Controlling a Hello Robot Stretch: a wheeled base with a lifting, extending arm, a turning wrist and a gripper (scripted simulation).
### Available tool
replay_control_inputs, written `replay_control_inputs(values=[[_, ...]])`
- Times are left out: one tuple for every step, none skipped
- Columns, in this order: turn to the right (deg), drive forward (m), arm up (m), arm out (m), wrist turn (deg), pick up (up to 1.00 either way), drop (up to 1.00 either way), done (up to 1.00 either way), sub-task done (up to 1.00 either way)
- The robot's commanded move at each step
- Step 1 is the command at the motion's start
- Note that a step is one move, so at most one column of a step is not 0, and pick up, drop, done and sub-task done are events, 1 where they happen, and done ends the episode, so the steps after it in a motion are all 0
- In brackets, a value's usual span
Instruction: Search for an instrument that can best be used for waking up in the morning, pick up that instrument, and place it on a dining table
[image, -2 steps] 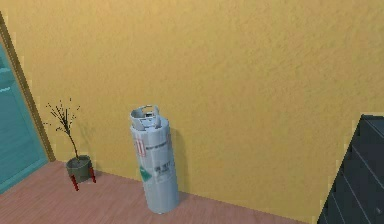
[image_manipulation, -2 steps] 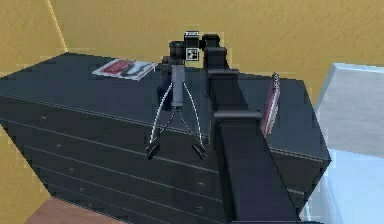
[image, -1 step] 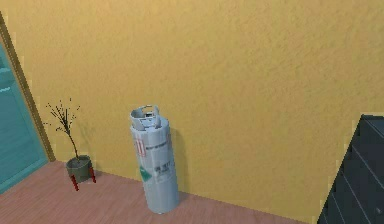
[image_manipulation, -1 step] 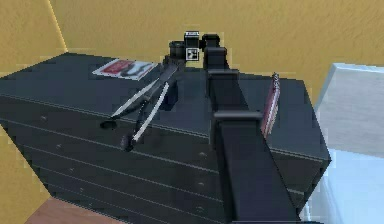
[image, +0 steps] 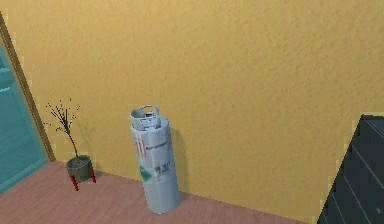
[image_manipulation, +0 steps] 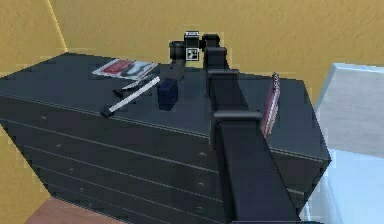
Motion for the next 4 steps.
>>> replay_control_inputs(values=[[0.0, 0.0, 0.0, 0.0, 45.0, 0.0, 0.0, 0.0, 0.0], [0.0, 0.0, 0.0, 0.0, 27.0, 0.0, 0.0, 0.0, 0.0], [0.0, 0.0, -0.12, 0.0, 0.0, 0.0, 0.0, 0.0, 0.0], [0.0, 0.0, 0.0, 0.0, 0.0, 1.0, 0.0, 0.0, 0.0]])
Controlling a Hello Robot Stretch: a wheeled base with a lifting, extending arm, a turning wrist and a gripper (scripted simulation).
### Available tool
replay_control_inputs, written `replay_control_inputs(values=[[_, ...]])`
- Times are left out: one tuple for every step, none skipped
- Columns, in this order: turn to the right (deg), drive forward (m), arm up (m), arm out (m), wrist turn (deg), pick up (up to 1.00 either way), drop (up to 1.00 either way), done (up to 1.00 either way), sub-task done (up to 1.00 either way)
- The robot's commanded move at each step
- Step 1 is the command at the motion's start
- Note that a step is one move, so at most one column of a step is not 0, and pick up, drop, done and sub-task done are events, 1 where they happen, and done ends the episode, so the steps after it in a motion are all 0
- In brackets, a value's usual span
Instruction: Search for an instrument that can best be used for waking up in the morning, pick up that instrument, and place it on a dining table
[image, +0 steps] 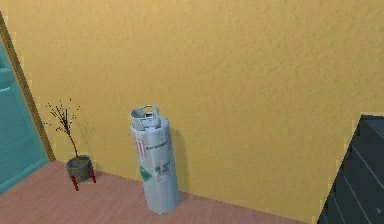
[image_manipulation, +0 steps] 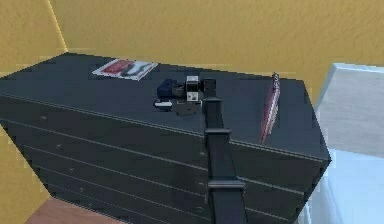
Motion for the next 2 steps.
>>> replay_control_inputs(values=[[0.0, 0.0, 0.1, 0.0, 0.0, 0.0, 0.0, 0.0, 0.0], [0.0, 0.0, 0.02, 0.0, 0.0, 0.0, 0.0, 0.0, 0.0]])
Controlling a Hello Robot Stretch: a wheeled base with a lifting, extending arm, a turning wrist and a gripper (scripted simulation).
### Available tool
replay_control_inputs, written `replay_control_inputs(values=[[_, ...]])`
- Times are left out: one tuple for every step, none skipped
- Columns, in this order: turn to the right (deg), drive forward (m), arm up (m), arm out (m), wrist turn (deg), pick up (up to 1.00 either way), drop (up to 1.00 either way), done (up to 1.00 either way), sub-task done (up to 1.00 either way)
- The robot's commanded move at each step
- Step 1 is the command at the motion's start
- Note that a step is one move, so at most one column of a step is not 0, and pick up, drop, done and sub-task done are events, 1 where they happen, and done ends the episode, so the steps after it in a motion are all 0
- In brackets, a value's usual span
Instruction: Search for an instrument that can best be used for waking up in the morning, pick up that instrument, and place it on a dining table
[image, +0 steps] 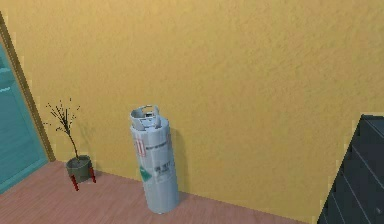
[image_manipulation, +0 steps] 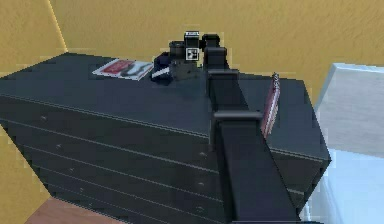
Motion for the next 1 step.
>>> replay_control_inputs(values=[[0.0, 0.0, 0.0, 0.0, -45.0, 0.0, 0.0, 0.0, 0.0]])
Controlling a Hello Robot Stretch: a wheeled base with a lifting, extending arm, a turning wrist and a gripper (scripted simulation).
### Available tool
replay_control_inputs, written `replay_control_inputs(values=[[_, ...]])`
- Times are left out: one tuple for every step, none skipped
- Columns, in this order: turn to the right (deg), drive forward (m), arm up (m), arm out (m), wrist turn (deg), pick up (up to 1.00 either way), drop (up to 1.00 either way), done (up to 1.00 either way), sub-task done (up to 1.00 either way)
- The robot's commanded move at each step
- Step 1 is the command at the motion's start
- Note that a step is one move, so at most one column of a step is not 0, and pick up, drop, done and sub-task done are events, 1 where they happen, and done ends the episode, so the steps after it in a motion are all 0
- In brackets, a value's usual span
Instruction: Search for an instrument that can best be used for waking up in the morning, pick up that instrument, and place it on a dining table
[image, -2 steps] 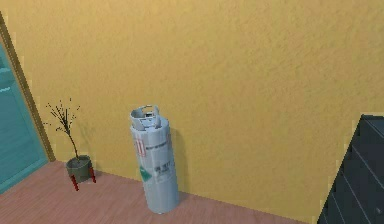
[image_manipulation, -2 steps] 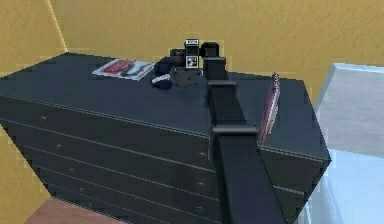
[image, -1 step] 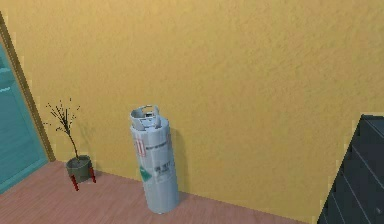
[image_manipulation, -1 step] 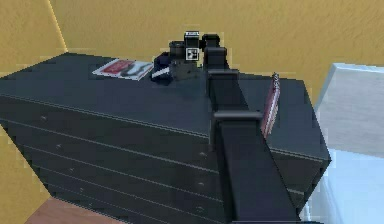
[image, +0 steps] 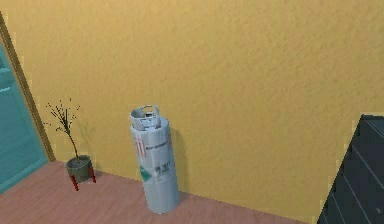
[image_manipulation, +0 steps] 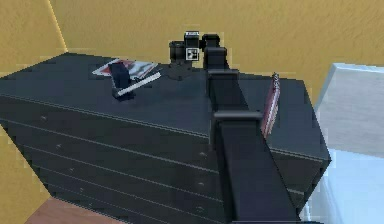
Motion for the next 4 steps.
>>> replay_control_inputs(values=[[0.0, 0.0, 0.0, 0.0, -45.0, 0.0, 0.0, 0.0, 0.0], [0.0, 0.0, 0.0, 0.0, -21.0, 0.0, 0.0, 0.0, 0.0], [0.0, 0.0, 0.0, -0.4, 0.0, 0.0, 0.0, 0.0, 0.0], [-45.0, 0.0, 0.0, 0.0, 0.0, 0.0, 0.0, 0.0, 0.0]])
